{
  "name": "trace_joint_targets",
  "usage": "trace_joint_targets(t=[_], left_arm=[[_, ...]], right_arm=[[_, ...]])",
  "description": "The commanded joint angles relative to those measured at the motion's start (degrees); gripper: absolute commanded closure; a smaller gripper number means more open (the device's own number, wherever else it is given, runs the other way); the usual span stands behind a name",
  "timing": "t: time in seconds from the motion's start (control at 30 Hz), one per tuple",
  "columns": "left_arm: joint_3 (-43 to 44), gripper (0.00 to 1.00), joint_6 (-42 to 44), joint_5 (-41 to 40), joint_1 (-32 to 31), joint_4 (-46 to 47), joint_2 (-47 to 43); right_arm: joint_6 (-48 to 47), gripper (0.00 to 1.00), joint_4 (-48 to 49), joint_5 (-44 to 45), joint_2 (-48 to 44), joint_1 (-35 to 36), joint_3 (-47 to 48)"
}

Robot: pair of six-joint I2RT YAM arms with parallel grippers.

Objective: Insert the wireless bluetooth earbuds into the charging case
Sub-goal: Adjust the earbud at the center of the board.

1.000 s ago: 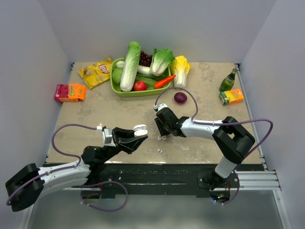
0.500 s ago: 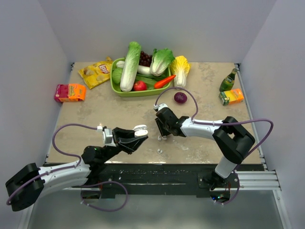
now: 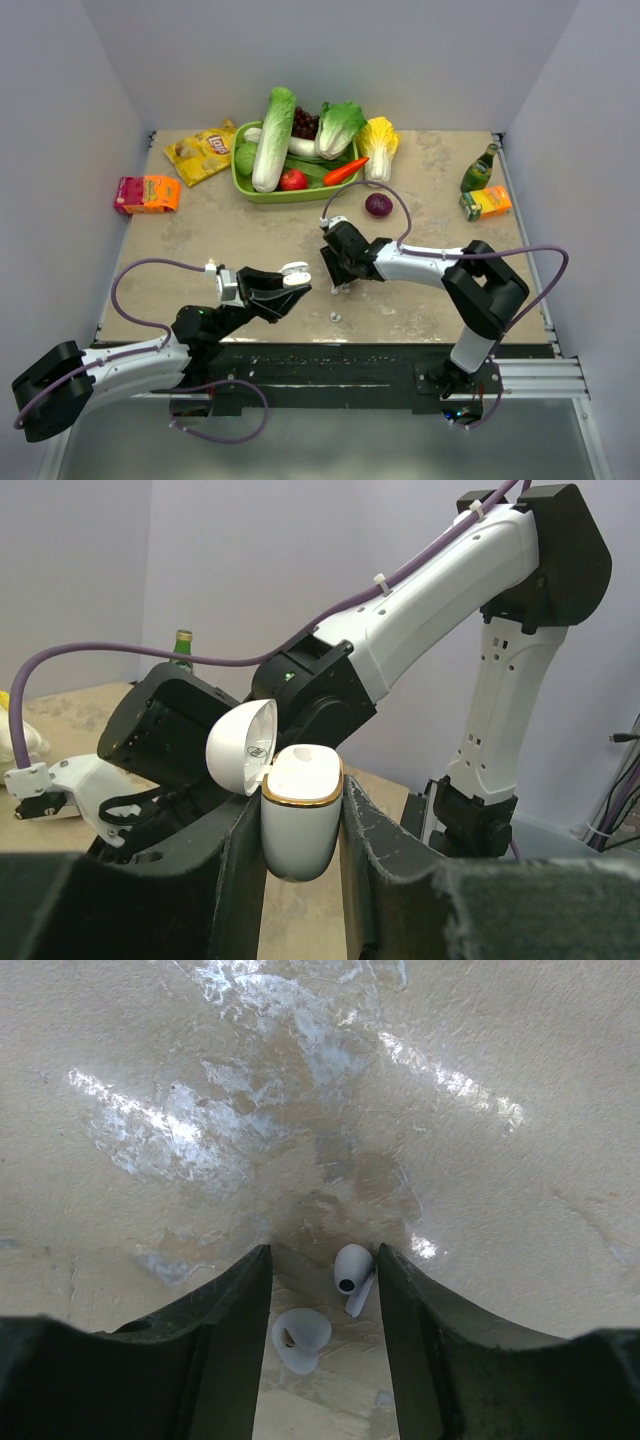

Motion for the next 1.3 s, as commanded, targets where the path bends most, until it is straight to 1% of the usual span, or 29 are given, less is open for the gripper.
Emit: trace_joint_targets(t=[0.0, 0.33, 0.97, 1.27], left_arm=[[-17.33, 1.0, -0.1, 0.36, -0.28, 5.71, 0.02], [-17.07, 1.0, 0.25, 0.8, -0.28, 5.63, -0.16], [-17.24, 1.0, -0.19, 1.5, -0.28, 6.42, 0.81], [-16.98, 1.0, -0.19, 1.67, -0.28, 6.59, 1.33]], right_arm=[[1.89, 0.5, -7.04, -4.76, 3.56, -0.68, 2.6], [2.42, 0.52, -10.38, -3.62, 3.57, -0.95, 3.14], [3.91, 0.54, -10.04, -2.13, 1.54, -1.38, -0.11], [4.44, 0.62, -9.07, -2.3, 0.93, -1.82, -1.52]])
